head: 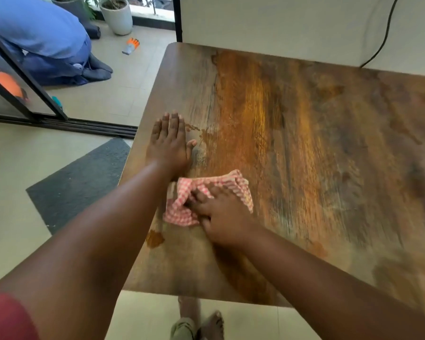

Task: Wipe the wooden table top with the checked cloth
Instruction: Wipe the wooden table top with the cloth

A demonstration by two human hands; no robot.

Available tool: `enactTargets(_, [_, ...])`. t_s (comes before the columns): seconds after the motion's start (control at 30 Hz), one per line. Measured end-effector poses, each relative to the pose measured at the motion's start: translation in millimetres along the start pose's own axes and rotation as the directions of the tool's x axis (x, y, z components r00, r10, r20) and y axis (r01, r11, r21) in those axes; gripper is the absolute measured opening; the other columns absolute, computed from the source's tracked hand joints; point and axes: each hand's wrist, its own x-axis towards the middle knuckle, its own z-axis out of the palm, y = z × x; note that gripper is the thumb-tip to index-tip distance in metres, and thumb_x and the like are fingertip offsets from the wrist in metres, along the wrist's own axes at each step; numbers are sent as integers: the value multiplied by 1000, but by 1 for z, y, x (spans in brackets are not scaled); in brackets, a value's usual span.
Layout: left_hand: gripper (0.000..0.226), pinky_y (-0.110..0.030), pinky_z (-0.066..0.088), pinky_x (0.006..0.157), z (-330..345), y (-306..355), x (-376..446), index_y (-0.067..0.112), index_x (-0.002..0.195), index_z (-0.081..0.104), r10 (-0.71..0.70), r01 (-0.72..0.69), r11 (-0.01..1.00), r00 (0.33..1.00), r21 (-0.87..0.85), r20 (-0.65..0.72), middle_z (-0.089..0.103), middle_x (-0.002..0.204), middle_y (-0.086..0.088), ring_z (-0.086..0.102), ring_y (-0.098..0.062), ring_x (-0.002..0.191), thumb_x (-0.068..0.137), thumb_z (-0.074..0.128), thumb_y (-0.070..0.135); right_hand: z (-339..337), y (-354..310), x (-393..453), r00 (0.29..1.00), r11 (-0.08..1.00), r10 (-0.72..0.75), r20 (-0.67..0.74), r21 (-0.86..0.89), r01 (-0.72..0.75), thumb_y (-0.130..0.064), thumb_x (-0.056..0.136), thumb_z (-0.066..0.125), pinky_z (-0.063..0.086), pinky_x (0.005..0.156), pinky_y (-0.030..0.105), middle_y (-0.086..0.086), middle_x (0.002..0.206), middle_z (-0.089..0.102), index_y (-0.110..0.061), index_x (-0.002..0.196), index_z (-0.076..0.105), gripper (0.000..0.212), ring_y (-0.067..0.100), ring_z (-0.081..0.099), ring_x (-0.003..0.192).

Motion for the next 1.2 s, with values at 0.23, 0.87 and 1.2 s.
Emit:
enactTargets(0.23, [74, -42, -15, 117, -10, -5, -15, 4, 151, -10, 29, -32, 998, 998, 59, 61, -18, 159, -15, -19, -28, 145, 97, 5, 54, -6, 15, -60, 995, 1000, 17, 96, -14, -16, -39, 88, 30, 5, 115, 40, -14, 152, 24, -41, 140, 36, 52, 19, 14, 145])
enactTargets(0.87, [75, -37, -14, 117, 4, -34, -83, 5, 151, -9, -126, 136, 986, 986, -96, 109, -11, 160, -14, -16, -25, 146, 98, 7, 55, 29, -51, -82, 998, 999, -42, 56, 31, 41, -36, 90, 36, -5, 112, 35, -11, 154, 24, -38, 140, 37, 50, 23, 12, 145])
enactTargets(1.2, [72, -38, -15, 116, 3, -32, -88, 3, 151, -6, -86, 92, 992, 993, -85, 75, -8, 160, -16, -13, -28, 147, 99, 8, 51, 25, -43, -50, 990, 990, 135, -34, 48, -133, -33, 93, 41, 7, 116, 42, -10, 153, 27, -37, 138, 42, 45, 26, 15, 144])
